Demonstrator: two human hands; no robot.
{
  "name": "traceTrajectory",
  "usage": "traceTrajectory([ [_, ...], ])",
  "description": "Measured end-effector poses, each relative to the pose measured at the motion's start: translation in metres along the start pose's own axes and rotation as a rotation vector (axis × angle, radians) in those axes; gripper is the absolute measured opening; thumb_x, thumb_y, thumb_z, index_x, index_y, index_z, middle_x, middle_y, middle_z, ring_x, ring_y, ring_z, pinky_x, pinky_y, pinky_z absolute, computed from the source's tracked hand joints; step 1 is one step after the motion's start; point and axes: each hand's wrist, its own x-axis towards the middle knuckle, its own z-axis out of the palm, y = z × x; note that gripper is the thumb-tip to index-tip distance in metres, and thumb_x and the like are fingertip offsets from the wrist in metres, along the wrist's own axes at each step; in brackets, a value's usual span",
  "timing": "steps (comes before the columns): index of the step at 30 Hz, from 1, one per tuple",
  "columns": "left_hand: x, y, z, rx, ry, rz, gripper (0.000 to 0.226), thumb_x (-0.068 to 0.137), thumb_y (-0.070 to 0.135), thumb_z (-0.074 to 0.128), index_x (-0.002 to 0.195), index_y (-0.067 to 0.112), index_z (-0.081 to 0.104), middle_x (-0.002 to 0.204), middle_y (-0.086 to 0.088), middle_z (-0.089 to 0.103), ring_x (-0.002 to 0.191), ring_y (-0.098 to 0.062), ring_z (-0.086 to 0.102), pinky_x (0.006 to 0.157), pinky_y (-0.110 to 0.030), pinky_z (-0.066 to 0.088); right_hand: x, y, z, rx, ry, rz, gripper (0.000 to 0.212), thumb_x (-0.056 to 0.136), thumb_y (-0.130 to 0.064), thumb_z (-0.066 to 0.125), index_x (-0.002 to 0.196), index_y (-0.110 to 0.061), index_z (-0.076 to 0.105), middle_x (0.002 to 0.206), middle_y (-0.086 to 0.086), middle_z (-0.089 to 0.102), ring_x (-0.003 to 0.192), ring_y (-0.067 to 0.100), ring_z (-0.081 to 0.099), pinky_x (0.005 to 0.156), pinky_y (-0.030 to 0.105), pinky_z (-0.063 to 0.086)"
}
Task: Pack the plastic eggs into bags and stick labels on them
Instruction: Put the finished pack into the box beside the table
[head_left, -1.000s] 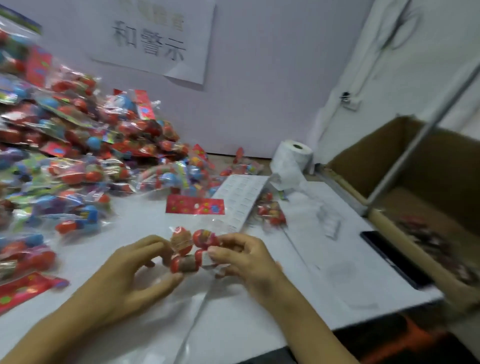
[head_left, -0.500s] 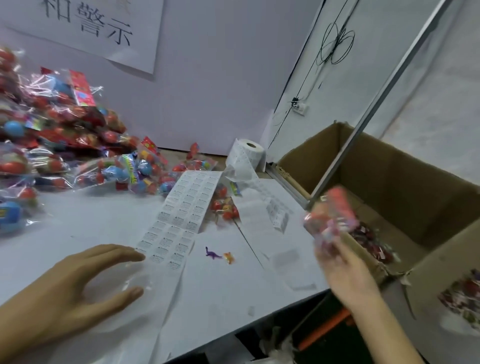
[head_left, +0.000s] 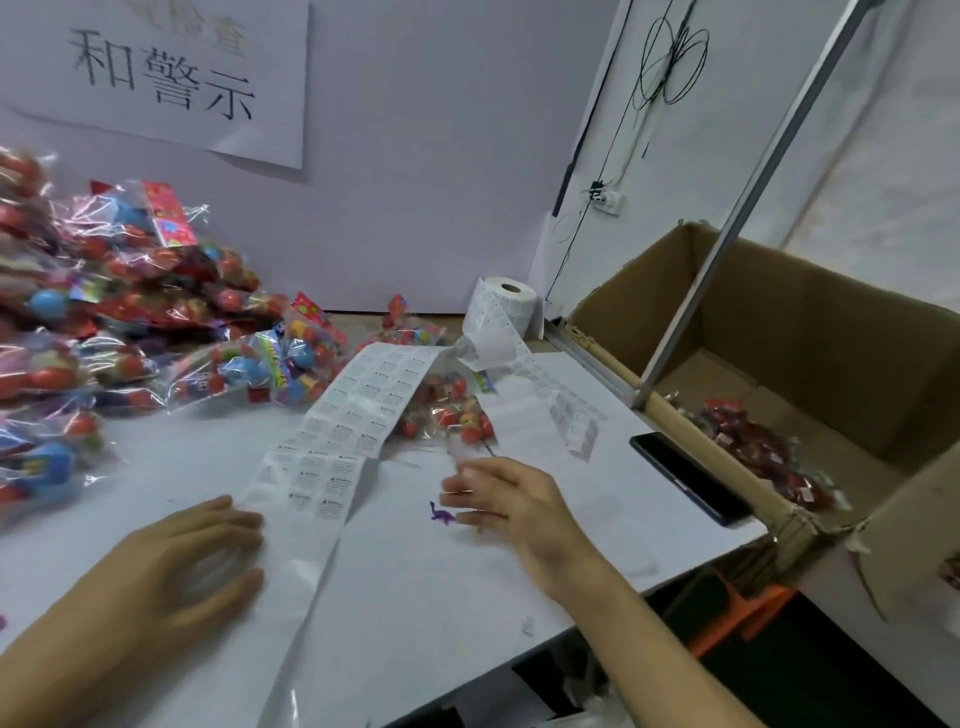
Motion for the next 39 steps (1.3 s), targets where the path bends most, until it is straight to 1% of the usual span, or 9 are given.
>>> traceTrajectory([
  [5, 0.011, 0.067, -0.055, -0.221, 0.016, -0.121, 0.018, 0.083, 0.045, 0.076, 0.101, 0.045, 0.075, 0.121, 0.039, 0.062, 0.128, 0.018, 0.046, 0.109, -0.026, 0.038, 0.018, -0.003, 0.076, -0.195, -0.266, -0.071, 0.010, 0.092, -0.018, 0.072, 0.101, -0.022, 0.073, 0.099, 0.005, 0.078, 0.099, 0.021, 0.075, 0.087, 0.030, 0.059],
  [9, 0.010, 0.080, -0.063, -0.304, 0.023, -0.208, 0.032, 0.084, 0.010, 0.082, 0.105, 0.033, 0.075, 0.116, 0.028, 0.066, 0.115, 0.007, 0.061, 0.101, -0.012, 0.041, 0.027, 0.003, 0.132, -0.222, -0.382, -0.089, 0.013, 0.092, -0.015, 0.071, 0.099, -0.026, 0.072, 0.096, 0.000, 0.078, 0.097, 0.018, 0.075, 0.082, 0.027, 0.058],
  [12, 0.012, 0.087, -0.070, -0.324, 0.112, -0.225, 0.026, 0.081, 0.015, 0.070, 0.094, 0.037, 0.071, 0.096, 0.017, 0.075, 0.090, -0.003, 0.070, 0.082, -0.019, 0.053, 0.033, 0.006, 0.164, -0.204, -0.414, -0.101, 0.015, 0.092, -0.009, 0.070, 0.095, -0.023, 0.072, 0.090, 0.000, 0.077, 0.090, 0.016, 0.075, 0.080, 0.027, 0.059],
  [19, 0.012, 0.085, -0.078, -0.278, 0.358, -0.251, 0.010, 0.075, 0.014, 0.064, 0.080, 0.023, 0.067, 0.091, 0.000, 0.072, 0.087, -0.015, 0.068, 0.081, -0.029, 0.052, 0.059, 0.011, 0.199, -0.138, -0.419, -0.047, 0.015, 0.091, 0.003, 0.063, 0.090, -0.009, 0.072, 0.071, 0.002, 0.072, 0.066, 0.015, 0.068, 0.063, 0.025, 0.055],
  [24, 0.012, 0.074, -0.083, -0.014, 0.548, -0.338, 0.022, 0.082, -0.005, 0.073, 0.103, 0.003, 0.070, 0.115, -0.011, 0.063, 0.113, -0.028, 0.057, 0.098, -0.023, 0.043, 0.062, 0.038, 0.197, -0.227, -0.391, -0.176, 0.019, 0.090, 0.006, 0.066, 0.091, -0.011, 0.074, 0.073, 0.004, 0.075, 0.066, 0.015, 0.069, 0.064, 0.021, 0.054],
  [27, 0.014, 0.068, -0.084, 0.099, 0.454, -0.546, 0.056, 0.090, -0.003, 0.065, 0.144, 0.013, 0.056, 0.158, -0.015, 0.034, 0.150, -0.030, 0.026, 0.123, -0.034, 0.025, 0.064, 0.042, 0.195, -0.207, -0.407, -0.205, 0.022, 0.088, 0.006, 0.068, 0.087, -0.016, 0.074, 0.075, 0.004, 0.075, 0.068, 0.015, 0.071, 0.064, 0.020, 0.054],
  [30, 0.014, 0.064, -0.081, 0.115, 0.391, -0.625, 0.066, 0.091, -0.012, 0.051, 0.150, 0.018, 0.051, 0.170, -0.010, 0.011, 0.157, -0.025, 0.010, 0.126, -0.035, 0.014, 0.063, 0.042, 0.194, -0.210, -0.407, -0.214, 0.022, 0.088, 0.004, 0.069, 0.087, -0.018, 0.074, 0.075, 0.006, 0.075, 0.068, 0.018, 0.071, 0.067, 0.022, 0.056],
  [35, 0.013, 0.056, -0.080, 0.066, 0.494, -0.577, 0.042, 0.085, -0.021, 0.055, 0.121, -0.004, 0.068, 0.140, -0.015, 0.046, 0.131, -0.032, 0.046, 0.110, -0.038, 0.045, 0.060, 0.039, 0.194, -0.183, -0.394, -0.177, 0.020, 0.089, 0.005, 0.067, 0.088, -0.014, 0.073, 0.075, 0.005, 0.075, 0.068, 0.014, 0.071, 0.064, 0.019, 0.053],
  [39, 0.014, 0.057, -0.080, 0.058, 0.596, -0.525, 0.026, 0.086, -0.014, 0.066, 0.108, -0.003, 0.075, 0.104, -0.008, 0.058, 0.097, -0.026, 0.057, 0.086, -0.034, 0.051, 0.061, 0.039, 0.193, -0.144, -0.376, -0.139, 0.016, 0.090, 0.003, 0.066, 0.091, -0.011, 0.073, 0.076, 0.007, 0.075, 0.068, 0.015, 0.069, 0.063, 0.021, 0.055],
])
